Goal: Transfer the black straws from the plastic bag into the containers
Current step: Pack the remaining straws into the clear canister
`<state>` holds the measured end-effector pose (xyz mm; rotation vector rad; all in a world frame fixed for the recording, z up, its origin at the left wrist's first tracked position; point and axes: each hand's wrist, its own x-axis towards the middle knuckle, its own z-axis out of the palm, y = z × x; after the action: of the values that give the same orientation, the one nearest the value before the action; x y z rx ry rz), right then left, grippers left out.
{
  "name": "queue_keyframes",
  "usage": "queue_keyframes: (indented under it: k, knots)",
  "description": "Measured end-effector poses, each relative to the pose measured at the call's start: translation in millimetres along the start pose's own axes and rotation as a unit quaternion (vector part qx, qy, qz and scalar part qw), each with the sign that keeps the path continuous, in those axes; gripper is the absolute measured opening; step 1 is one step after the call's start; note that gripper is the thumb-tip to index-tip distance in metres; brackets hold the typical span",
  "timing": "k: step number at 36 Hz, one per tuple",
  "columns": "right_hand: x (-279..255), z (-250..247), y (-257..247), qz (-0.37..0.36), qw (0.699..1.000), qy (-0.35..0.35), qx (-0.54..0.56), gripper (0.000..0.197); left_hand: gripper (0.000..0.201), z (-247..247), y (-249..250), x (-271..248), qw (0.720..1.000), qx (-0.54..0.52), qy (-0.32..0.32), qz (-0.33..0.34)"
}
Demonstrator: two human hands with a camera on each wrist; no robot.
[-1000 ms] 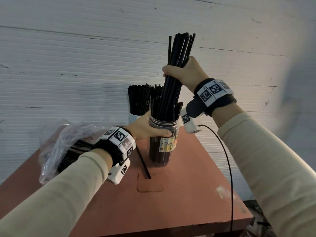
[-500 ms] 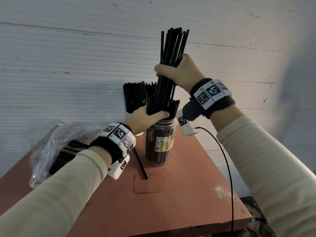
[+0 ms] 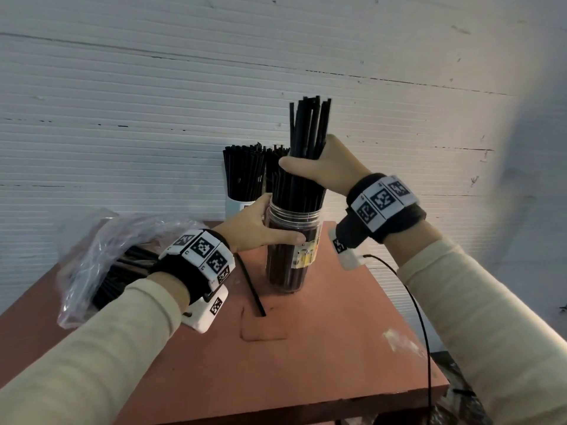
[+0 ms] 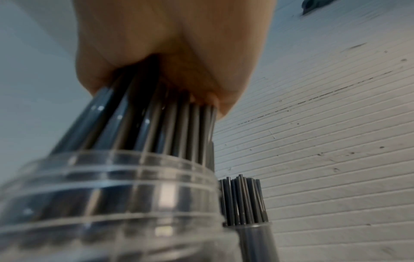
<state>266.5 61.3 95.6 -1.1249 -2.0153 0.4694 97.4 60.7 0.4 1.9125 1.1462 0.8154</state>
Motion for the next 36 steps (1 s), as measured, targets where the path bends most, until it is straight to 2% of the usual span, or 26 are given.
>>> queue_keyframes:
  k: [3,6,7,10,11,13,15,17,20,26,30,33,36]
  knots:
    - [-8,0,1,-0.017,1.0,0.008,-0.003,0.026,0.097,3,-6,0,1.0,-0.017,-0.001,-0.006]
    - [-11,-1,5,-0.043,0.998,0.021,-0.035,0.046,0.101,6,-7,-1,1.0,-0.018,0.005,0.0]
    - [-11,-1,7,-0.045,0.998,0.034,-0.036,0.055,0.101,6,-7,-1,1.0,-0.017,0.008,0.0]
    - [-12,0,10,-0.067,0.992,0.101,-0.028,0.098,0.1,8,-4,-2,1.0,-0.011,0.014,-0.001]
    - [-12,0,8,-0.086,0.988,0.129,-0.023,0.101,0.099,8,-3,-3,1.0,-0.006,0.017,-0.001]
    - [-10,-1,1,-0.138,0.973,0.177,-0.045,0.09,0.102,10,-2,-4,1.0,0.005,0.025,-0.002]
    - [-7,-2,-6,-0.179,0.956,0.205,-0.105,0.066,0.104,12,0,-4,0.999,0.015,0.035,-0.008]
    - [-4,1,-9,-0.198,0.947,0.215,-0.133,0.044,0.1,14,1,-5,0.999,0.024,0.047,-0.014]
    - [-9,12,-3,-0.202,0.944,0.217,-0.147,0.03,0.091,18,2,-6,0.998,0.024,0.065,-0.01]
    - [-33,28,12,-0.17,0.951,0.22,-0.133,0.031,0.079,23,4,-6,0.997,0.001,0.082,-0.011]
    - [-40,25,8,-0.152,0.958,0.206,-0.133,0.035,0.082,23,4,-7,0.996,0.001,0.085,-0.01]
    - [-35,21,1,-0.17,0.948,0.218,-0.157,0.04,0.085,22,4,-6,0.996,0.009,0.083,-0.016]
    - [-26,18,-2,-0.165,0.949,0.193,-0.189,0.042,0.085,22,4,-5,0.997,0.013,0.08,-0.016]
